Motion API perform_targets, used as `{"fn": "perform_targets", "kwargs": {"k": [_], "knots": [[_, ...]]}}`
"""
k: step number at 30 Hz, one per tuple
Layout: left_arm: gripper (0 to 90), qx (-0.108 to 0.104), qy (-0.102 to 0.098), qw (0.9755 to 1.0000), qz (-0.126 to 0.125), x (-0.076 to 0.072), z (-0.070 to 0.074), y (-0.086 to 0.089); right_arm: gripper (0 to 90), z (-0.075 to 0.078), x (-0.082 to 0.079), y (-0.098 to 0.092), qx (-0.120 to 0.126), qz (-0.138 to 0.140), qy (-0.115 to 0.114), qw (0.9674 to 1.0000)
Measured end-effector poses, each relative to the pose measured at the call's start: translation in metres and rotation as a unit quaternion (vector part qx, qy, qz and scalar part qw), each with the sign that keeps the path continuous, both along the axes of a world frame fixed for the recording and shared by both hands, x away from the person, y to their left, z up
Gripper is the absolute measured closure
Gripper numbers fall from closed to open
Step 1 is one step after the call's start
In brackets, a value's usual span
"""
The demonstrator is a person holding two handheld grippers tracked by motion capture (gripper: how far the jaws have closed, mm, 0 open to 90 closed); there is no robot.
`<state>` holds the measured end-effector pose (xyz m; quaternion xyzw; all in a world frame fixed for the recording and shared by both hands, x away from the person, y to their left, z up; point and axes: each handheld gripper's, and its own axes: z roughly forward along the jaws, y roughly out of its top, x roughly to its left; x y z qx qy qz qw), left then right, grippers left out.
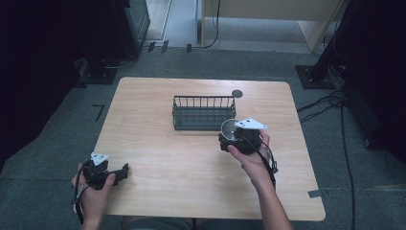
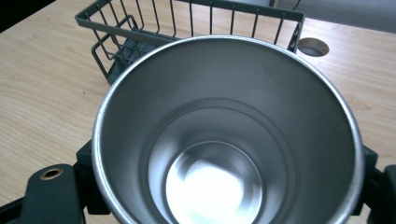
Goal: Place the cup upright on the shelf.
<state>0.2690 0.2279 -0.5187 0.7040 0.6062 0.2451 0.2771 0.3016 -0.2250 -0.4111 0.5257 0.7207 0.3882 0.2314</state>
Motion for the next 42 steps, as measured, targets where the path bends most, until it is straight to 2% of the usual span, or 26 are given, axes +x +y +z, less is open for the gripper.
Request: {"fn": "perform_targets", "kwargs": {"k": [17, 42], "knots": [[0.0, 0.0, 0.001, 1.0, 0.0, 0.0, 0.0, 0.0, 17.7, 0.026, 0.035, 0.017, -0.001, 0.008, -0.01, 0.9999], [0.0, 0.0, 0.002, 1.0, -0.001, 0.0, 0.0, 0.0, 17.8, 0.044, 0.094, 0.034, 0.003, -0.009, -0.009, 0.9999]]}}
